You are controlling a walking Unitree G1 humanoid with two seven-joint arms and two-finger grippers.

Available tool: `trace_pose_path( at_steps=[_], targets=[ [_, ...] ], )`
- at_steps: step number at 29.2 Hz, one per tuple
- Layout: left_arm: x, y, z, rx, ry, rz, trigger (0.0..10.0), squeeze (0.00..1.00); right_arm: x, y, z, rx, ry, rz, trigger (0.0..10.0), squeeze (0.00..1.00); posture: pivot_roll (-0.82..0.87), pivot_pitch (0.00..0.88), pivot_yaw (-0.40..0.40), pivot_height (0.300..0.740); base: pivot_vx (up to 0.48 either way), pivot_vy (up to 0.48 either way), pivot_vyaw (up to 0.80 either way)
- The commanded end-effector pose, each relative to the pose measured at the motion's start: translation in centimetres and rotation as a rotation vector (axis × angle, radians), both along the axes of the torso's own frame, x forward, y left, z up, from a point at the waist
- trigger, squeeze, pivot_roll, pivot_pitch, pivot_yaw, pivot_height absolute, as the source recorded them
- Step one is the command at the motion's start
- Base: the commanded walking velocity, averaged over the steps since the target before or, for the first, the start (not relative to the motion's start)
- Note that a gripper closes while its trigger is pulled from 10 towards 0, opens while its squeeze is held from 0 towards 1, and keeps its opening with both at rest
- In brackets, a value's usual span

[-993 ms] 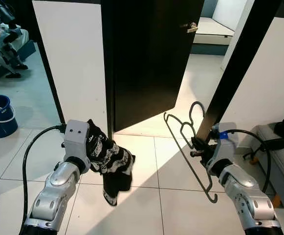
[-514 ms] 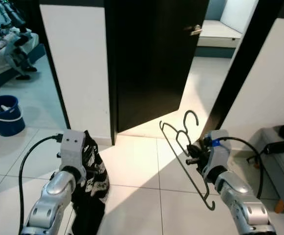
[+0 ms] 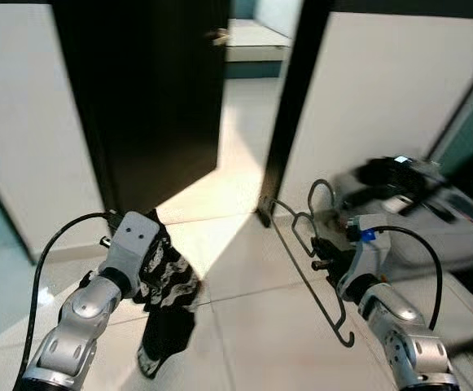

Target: Hang hanger

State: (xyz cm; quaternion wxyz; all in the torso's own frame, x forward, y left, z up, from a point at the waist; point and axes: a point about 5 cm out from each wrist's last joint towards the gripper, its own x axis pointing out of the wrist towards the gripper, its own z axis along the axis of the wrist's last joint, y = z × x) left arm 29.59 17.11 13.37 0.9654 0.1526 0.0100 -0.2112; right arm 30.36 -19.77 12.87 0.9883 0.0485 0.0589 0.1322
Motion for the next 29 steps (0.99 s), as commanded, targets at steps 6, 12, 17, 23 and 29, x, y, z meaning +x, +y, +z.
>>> trace_pose_path(
  at_steps=[6, 12, 17, 23, 29],
  targets=[
    [-1.7, -1.0, -1.0, -0.132, 0.077, -0.069, 10.0, 0.0, -2.2, 0.7, -1.1, 0.029, 0.074, 0.084, 10.0, 0.0, -0.01, 0.0, -0.061, 0.74, 0.0, 0.0, -0.8],
    [-1.0, -0.8, -0.9, -0.169, 0.048, -0.055, 10.0, 0.0, -2.9, 1.7, -1.2, 0.106, 0.095, 0.184, 10.0, 0.0, -0.02, 0.0, -0.058, 0.74, 0.0, 0.0, -0.8],
    [-0.6, -0.4, -0.9, -0.254, 0.069, -0.055, 10.0, 0.0, -2.5, 1.9, -1.3, 0.14, 0.108, 0.233, 10.0, 0.0, -0.02, 0.0, -0.06, 0.74, 0.0, 0.0, -0.8],
    [-0.6, -0.3, -0.8, -0.302, 0.086, -0.075, 10.0, 0.0, -2.5, 2.1, -1.6, 0.173, 0.157, 0.291, 10.0, 0.0, -0.01, 0.0, -0.066, 0.74, 0.0, 0.0, -0.8],
    [-0.6, -0.4, -0.9, -0.302, 0.088, -0.086, 10.0, 0.0, -2.7, 2.2, -1.6, 0.18, 0.169, 0.311, 10.0, 0.0, -0.01, 0.0, -0.066, 0.74, 0.0, 0.0, -0.8]
  ],
)
